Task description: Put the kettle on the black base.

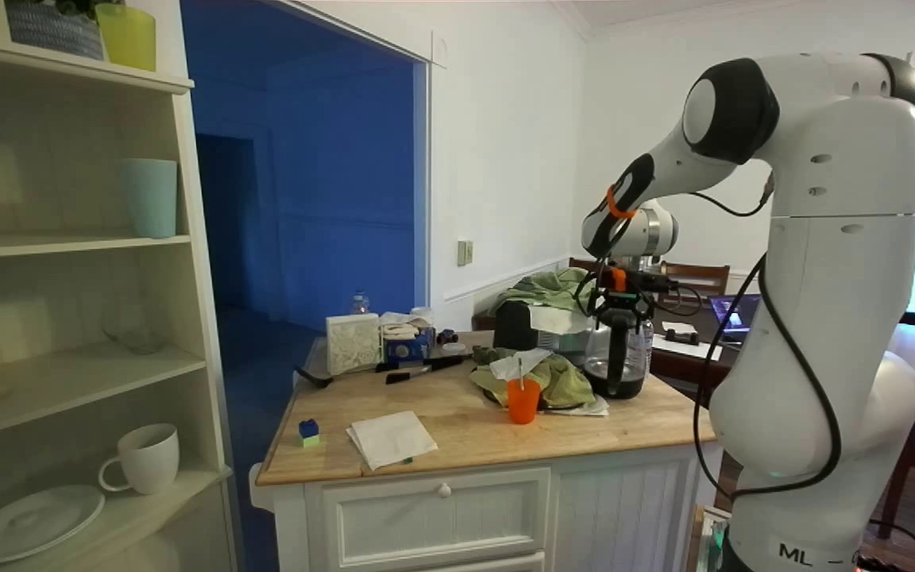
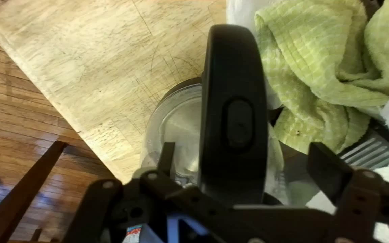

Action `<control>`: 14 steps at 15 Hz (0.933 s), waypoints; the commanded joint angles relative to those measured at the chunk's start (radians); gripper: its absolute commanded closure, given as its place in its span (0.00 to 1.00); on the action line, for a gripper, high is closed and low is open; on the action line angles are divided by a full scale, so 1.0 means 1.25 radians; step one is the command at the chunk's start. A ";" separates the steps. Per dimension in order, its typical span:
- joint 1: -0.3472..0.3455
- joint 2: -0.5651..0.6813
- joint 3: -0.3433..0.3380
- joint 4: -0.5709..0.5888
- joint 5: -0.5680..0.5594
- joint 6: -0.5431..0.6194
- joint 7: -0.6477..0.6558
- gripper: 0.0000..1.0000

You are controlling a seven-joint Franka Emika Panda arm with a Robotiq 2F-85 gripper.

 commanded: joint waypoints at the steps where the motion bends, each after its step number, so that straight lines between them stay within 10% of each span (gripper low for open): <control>1: 0.014 -0.070 0.009 -0.031 0.077 -0.056 -0.145 0.00; 7: 0.046 -0.187 0.022 -0.066 0.075 -0.191 -0.221 0.00; 14: 0.006 -0.309 0.045 -0.084 -0.078 -0.152 -0.051 0.00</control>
